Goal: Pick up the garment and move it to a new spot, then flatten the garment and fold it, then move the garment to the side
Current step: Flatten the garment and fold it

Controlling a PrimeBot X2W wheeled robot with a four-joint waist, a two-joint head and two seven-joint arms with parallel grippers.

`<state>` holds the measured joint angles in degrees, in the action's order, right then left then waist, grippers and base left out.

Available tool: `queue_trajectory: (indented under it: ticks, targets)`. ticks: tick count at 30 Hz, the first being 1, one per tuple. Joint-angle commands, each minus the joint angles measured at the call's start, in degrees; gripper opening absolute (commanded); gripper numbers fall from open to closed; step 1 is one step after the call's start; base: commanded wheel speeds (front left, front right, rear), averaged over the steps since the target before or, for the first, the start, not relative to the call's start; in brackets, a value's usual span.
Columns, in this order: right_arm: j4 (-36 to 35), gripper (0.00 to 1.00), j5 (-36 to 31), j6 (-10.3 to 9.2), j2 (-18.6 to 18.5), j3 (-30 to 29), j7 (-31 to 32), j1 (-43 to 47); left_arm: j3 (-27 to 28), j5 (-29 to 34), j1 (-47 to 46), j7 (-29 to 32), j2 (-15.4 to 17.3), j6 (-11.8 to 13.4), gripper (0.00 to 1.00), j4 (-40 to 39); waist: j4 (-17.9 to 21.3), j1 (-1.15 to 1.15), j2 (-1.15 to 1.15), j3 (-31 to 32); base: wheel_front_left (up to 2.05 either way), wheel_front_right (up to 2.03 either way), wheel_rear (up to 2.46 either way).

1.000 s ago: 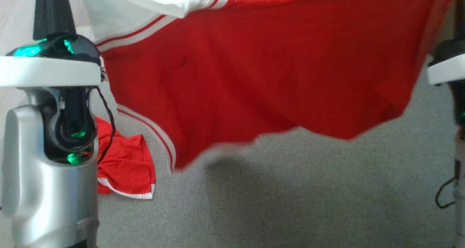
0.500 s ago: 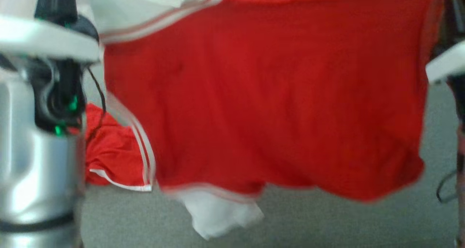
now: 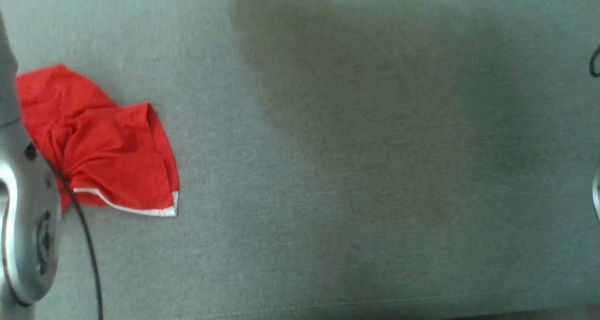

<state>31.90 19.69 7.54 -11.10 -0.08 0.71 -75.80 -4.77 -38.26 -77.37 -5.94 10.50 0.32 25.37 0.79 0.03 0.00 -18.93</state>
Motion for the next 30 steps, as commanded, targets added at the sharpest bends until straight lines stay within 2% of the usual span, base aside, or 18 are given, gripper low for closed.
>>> queue_trajectory:
  ticks: [1, 5, 9, 14, 20, 24, 30]
  targets:
    - [0.84, 0.00, 0.45, -0.05, 1.35, 0.79, -1.75, -1.48, 0.30, 0.69, -1.65, -1.45, 1.85, -1.11, 0.00, 0.56, -1.82, -0.03, 0.00, -2.87, 0.00, 0.00, 0.00]
    - [6.99, 0.00, 2.23, -0.05, 1.16, 1.71, -5.43, -2.01, -2.14, 1.59, -2.59, -3.94, 0.22, -3.59, 0.00, 5.77, -3.45, -0.03, 0.00, -4.97, 0.00, 0.00, 0.00]
    - [11.67, 0.00, 6.31, -0.05, 1.77, 4.55, -6.76, 1.27, -4.22, 2.00, -0.15, -5.29, -0.31, -5.45, 0.00, 10.26, -4.54, -0.03, 0.00, -6.49, 0.00, 0.00, 0.00]
    - [16.83, 0.00, 10.75, -0.05, 0.57, 9.20, -7.01, 7.53, -7.77, 2.96, 6.12, -6.66, 0.23, -7.08, 0.00, 14.58, -5.28, -0.03, 0.00, -6.42, 0.00, 0.00, 0.00]
    - [20.82, 0.00, 13.54, -0.05, -1.77, 14.66, -5.25, 13.63, -12.31, 3.36, 14.37, -7.14, 1.90, -7.69, 0.00, 17.74, -6.18, -0.03, 0.00, -3.73, 0.00, 0.00, 0.00]
    - [21.80, 0.00, 15.67, -0.05, -4.39, 19.02, -3.22, 18.09, -17.67, 2.36, 21.15, -6.12, 4.06, -7.78, 0.00, 17.63, -6.73, -0.03, 0.00, -0.64, 0.00, 0.00, 0.00]
    - [21.78, 0.00, 19.64, -0.05, -8.64, 24.47, 2.01, 23.91, -26.63, -0.19, 30.71, -3.30, 11.86, -7.80, 0.00, 14.59, -6.96, -0.03, 0.00, 3.64, 0.00, 0.00, 0.00]
